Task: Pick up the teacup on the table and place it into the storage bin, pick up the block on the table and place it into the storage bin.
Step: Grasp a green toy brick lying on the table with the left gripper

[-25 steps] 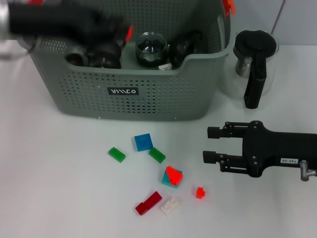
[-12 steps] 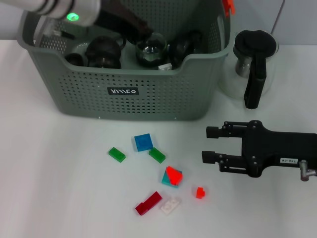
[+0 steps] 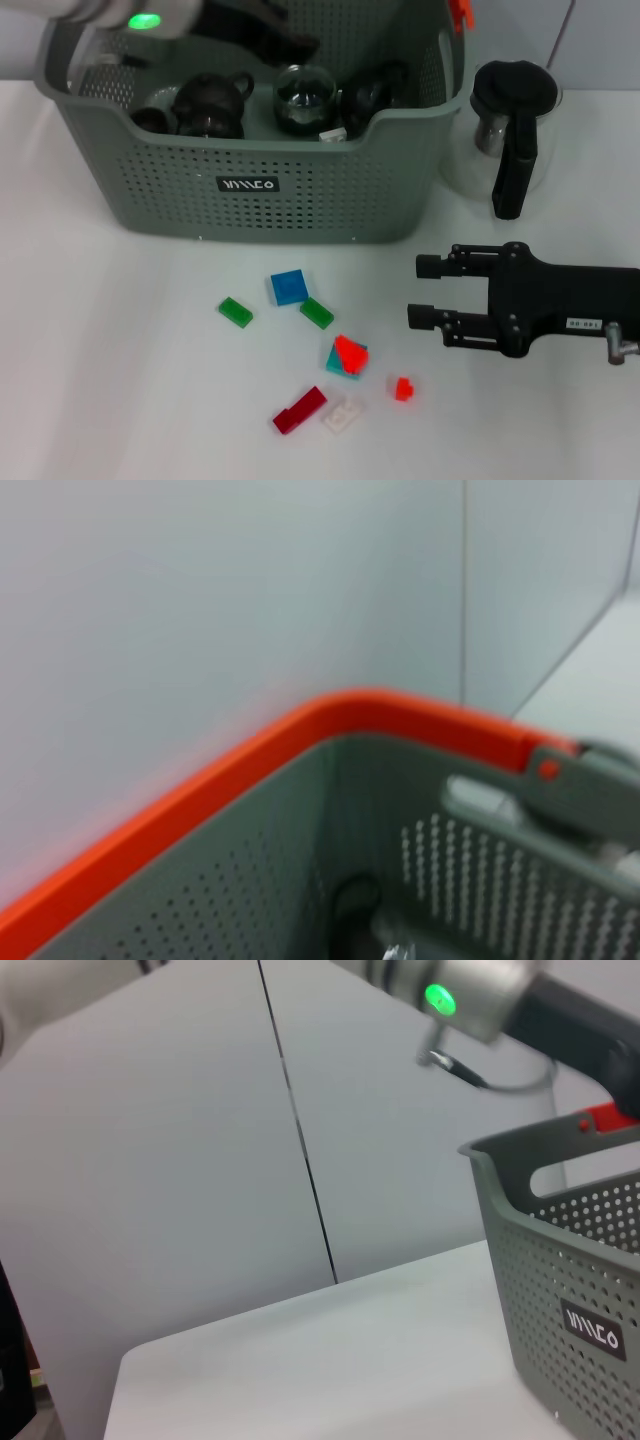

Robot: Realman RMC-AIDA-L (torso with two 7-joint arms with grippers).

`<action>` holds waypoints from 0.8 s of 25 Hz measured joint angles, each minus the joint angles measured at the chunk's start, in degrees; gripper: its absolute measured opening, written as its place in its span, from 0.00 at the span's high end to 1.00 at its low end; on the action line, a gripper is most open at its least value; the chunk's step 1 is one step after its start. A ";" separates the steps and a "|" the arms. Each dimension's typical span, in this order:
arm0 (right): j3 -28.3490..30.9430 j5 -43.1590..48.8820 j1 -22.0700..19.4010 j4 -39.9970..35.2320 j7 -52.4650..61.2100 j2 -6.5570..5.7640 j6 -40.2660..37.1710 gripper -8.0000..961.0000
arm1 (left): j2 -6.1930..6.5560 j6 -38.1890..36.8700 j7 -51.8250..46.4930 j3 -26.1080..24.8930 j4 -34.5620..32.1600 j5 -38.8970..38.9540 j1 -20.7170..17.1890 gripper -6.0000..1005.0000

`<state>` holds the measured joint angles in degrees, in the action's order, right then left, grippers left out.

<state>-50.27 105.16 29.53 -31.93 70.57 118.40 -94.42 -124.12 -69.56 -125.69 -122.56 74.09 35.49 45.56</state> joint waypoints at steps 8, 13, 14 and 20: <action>0.51 0.01 -0.16 0.06 0.00 -0.20 -0.28 0.33 | 0.14 -12.96 20.34 -9.91 7.95 28.06 -20.92 0.38; 0.53 0.23 0.03 0.07 0.00 -0.07 0.03 0.33 | 1.34 -22.09 41.99 -17.19 -5.46 34.04 -27.37 0.24; 0.53 0.24 0.05 0.07 0.00 -0.07 0.13 0.33 | 1.72 -23.31 45.22 -17.46 -7.81 33.96 -28.24 0.24; 0.53 0.01 -0.27 0.12 0.00 -0.11 0.26 0.33 | 1.89 -25.32 52.02 -15.41 -15.84 29.26 -30.07 0.24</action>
<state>-49.74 105.17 29.26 -31.81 70.57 118.29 -94.15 -122.23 -94.88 -73.67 -137.97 58.25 64.75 15.49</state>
